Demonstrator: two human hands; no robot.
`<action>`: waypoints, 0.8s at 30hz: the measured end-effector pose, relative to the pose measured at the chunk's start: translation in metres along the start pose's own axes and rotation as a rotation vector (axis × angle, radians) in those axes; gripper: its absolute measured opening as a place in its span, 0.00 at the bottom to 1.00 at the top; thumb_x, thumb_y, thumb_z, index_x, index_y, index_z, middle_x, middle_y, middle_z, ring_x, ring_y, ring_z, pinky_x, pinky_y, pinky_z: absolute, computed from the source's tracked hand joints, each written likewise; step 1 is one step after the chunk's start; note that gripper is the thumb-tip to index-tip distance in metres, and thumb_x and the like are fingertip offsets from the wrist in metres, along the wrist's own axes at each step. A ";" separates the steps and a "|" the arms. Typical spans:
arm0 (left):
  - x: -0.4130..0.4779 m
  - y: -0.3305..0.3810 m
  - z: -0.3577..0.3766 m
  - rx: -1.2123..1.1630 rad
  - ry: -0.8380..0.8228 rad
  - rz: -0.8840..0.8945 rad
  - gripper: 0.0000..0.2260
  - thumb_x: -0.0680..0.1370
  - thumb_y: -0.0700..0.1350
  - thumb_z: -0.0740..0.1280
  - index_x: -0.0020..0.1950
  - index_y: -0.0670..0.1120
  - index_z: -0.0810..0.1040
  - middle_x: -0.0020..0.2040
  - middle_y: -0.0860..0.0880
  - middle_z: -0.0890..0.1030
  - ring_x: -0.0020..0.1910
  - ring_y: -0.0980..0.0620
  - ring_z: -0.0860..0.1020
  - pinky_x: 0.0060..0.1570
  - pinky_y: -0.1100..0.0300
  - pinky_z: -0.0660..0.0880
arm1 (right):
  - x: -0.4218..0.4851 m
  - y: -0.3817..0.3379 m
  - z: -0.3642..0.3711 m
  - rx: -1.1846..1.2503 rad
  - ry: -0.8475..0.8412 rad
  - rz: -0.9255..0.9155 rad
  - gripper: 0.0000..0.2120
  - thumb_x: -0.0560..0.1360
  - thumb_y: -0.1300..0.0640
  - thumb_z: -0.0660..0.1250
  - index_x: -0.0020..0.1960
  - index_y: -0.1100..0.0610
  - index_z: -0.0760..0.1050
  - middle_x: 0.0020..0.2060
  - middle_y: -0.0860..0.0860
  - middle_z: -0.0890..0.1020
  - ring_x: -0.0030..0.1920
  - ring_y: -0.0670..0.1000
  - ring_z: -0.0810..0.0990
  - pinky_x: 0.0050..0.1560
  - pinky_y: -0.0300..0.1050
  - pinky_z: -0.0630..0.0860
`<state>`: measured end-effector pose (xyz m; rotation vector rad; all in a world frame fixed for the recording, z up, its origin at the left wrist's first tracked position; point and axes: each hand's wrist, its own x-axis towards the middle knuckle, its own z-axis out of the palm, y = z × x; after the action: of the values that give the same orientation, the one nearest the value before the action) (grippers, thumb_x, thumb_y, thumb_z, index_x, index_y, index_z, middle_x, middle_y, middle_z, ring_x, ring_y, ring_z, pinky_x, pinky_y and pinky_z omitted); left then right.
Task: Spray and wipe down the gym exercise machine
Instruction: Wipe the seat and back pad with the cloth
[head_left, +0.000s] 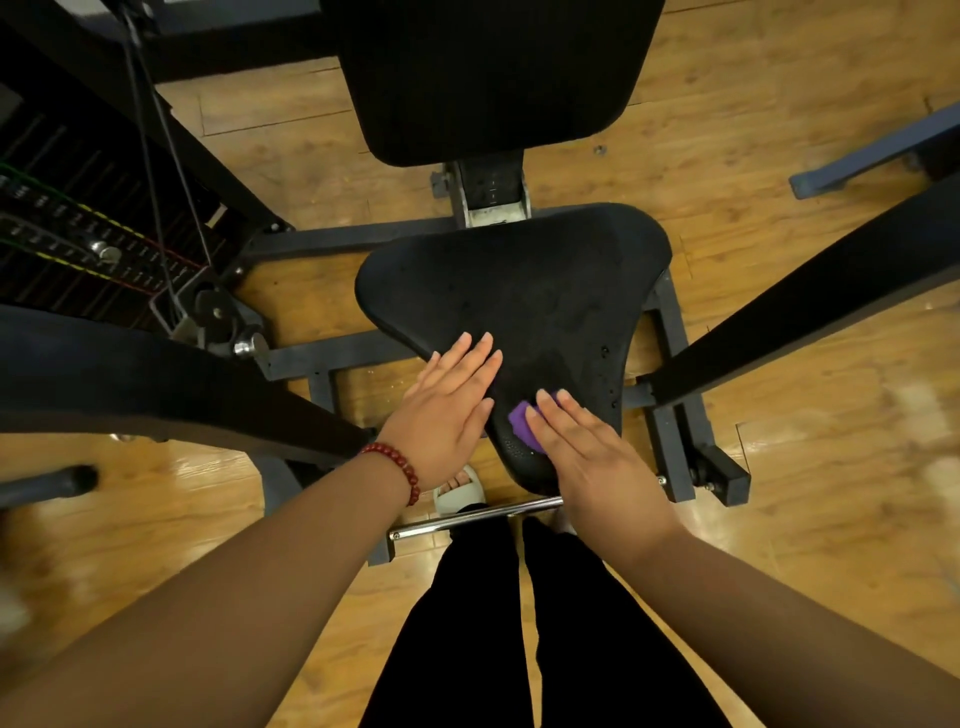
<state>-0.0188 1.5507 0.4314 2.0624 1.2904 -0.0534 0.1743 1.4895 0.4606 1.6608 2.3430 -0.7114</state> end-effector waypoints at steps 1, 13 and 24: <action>0.000 0.003 0.000 0.001 -0.001 -0.011 0.23 0.85 0.49 0.48 0.80 0.50 0.49 0.80 0.54 0.45 0.73 0.62 0.35 0.71 0.64 0.32 | -0.008 0.004 0.004 -0.017 0.011 0.002 0.43 0.56 0.64 0.82 0.69 0.61 0.73 0.68 0.57 0.75 0.68 0.56 0.74 0.63 0.48 0.66; -0.019 0.035 0.032 -0.195 0.163 -0.069 0.20 0.85 0.49 0.49 0.78 0.48 0.59 0.75 0.61 0.51 0.75 0.65 0.42 0.71 0.70 0.39 | -0.023 0.044 0.018 0.008 0.179 -0.293 0.37 0.60 0.69 0.79 0.68 0.62 0.74 0.66 0.57 0.76 0.67 0.57 0.75 0.60 0.53 0.75; -0.020 0.027 0.071 -0.280 0.437 0.087 0.21 0.83 0.48 0.51 0.74 0.44 0.64 0.74 0.53 0.65 0.76 0.60 0.57 0.76 0.62 0.51 | 0.002 0.071 0.026 0.035 0.232 -0.659 0.30 0.65 0.72 0.75 0.66 0.61 0.76 0.66 0.57 0.77 0.68 0.58 0.74 0.65 0.58 0.73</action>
<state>0.0150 1.4871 0.3999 1.9419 1.3642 0.6145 0.2358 1.4971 0.4179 0.9990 3.0955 -0.6823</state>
